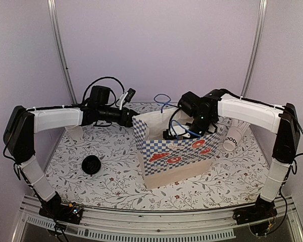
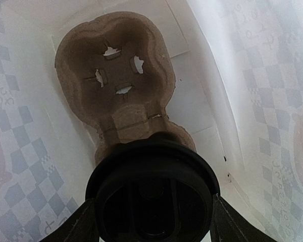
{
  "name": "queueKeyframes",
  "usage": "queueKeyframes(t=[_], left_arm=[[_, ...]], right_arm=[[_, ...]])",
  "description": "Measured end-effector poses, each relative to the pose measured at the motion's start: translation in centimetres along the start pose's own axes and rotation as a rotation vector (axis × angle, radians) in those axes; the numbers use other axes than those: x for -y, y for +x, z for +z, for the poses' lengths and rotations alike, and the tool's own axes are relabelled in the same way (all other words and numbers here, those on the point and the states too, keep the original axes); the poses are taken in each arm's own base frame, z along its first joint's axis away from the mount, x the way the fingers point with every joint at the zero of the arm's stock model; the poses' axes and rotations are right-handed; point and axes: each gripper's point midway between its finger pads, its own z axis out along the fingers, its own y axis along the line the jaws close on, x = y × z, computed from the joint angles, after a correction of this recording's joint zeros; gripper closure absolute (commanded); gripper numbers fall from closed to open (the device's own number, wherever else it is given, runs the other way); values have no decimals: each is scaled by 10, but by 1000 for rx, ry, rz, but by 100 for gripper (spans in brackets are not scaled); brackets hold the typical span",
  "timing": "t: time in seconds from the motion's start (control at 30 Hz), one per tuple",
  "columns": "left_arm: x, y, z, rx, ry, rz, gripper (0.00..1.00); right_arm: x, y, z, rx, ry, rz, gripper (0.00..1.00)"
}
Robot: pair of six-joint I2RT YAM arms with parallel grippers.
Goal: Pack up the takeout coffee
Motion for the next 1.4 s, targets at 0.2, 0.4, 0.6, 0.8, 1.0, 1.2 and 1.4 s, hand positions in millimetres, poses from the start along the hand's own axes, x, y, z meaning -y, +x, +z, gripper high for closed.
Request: queueKeyframes(t=[0.2, 0.4, 0.6, 0.8, 1.0, 1.2, 1.4], left_arm=[[0, 1, 0, -1, 0, -1, 23], [0, 1, 0, -1, 1, -2, 23], [0, 1, 0, -2, 4, -2, 22], [2, 0, -1, -1, 3, -1, 22], [8, -8, -10, 7, -8, 10, 22], [11, -17, -16, 18, -29, 27, 22], [9, -16, -18, 8, -47, 19, 22]], right_arm=[[0, -6, -3, -6, -42, 4, 32], [-4, -17, -12, 11, -104, 14, 17], [-9, -24, -25, 41, -132, 22, 10], [-8, -33, -37, 72, -132, 23, 7], [-5, -40, -50, 100, -116, 17, 7], [-2, -47, -72, 144, -78, 1, 7], [-2, -49, -81, 163, -60, -4, 7]])
